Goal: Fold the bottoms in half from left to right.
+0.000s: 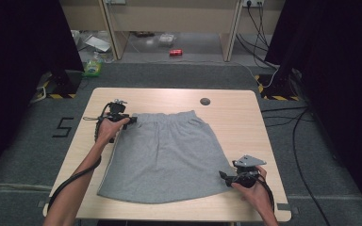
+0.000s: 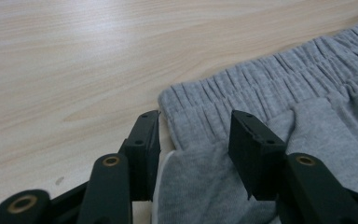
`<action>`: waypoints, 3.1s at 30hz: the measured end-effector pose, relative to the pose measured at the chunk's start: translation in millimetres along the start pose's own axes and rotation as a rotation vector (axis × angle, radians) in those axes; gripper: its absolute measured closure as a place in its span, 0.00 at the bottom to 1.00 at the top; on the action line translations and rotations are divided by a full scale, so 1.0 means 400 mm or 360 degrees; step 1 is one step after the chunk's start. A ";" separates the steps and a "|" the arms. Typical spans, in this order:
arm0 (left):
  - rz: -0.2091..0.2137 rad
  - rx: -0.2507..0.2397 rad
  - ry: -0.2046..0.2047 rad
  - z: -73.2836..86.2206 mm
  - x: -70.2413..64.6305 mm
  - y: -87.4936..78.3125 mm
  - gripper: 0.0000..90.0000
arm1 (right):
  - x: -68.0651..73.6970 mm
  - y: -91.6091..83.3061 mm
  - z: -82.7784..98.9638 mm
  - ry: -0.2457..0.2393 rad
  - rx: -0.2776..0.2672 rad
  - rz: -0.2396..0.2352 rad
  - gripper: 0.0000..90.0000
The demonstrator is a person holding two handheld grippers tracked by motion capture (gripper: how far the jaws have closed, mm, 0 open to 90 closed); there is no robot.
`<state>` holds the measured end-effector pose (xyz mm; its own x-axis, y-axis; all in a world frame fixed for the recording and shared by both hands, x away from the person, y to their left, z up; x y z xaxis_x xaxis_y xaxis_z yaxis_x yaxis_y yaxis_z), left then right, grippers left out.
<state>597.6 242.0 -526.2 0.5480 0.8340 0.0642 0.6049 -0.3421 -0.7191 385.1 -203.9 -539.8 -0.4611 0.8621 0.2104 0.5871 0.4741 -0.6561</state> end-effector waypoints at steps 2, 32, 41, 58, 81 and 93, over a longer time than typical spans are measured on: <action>0.0001 0.0011 -0.0014 0.000 0.002 0.006 0.61 | 0.000 0.000 0.000 0.0006 -0.0001 0.0001 0.31; 0.0092 0.0041 -0.0034 0.014 0.020 0.036 0.84 | 0.247 0.072 -0.051 -0.0205 0.0015 -0.0321 0.34; 0.0083 0.0028 -0.0035 0.016 0.023 0.037 0.84 | 0.421 0.153 -0.115 -0.0317 0.0003 -0.0521 0.37; 0.0046 0.0070 0.0012 0.010 0.016 0.037 0.84 | 0.722 0.293 -0.125 -0.0576 0.0140 -0.0813 0.45; 0.0057 0.0065 0.0025 0.011 0.018 0.037 0.84 | 0.925 0.415 -0.067 -0.0790 0.0311 -0.0776 0.62; 0.0068 0.0019 0.0016 0.014 0.016 0.033 0.86 | 0.906 0.418 -0.078 -0.0731 0.0314 -0.0785 0.96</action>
<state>605.8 245.3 -539.0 0.5792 0.8142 0.0404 0.5738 -0.3720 -0.7296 336.8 193.2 -550.7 -0.9024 0.3714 0.2184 0.1255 0.7115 -0.6914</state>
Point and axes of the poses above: each handheld gripper's, and its own axes: y roughly forward along the jaws, z roughly out of its underside, x roughly to its left, the point moved 5 cm from there along y, roughly forward along the jaws, and after that the axes turned 15 degrees about y, right-handed, at the moved point
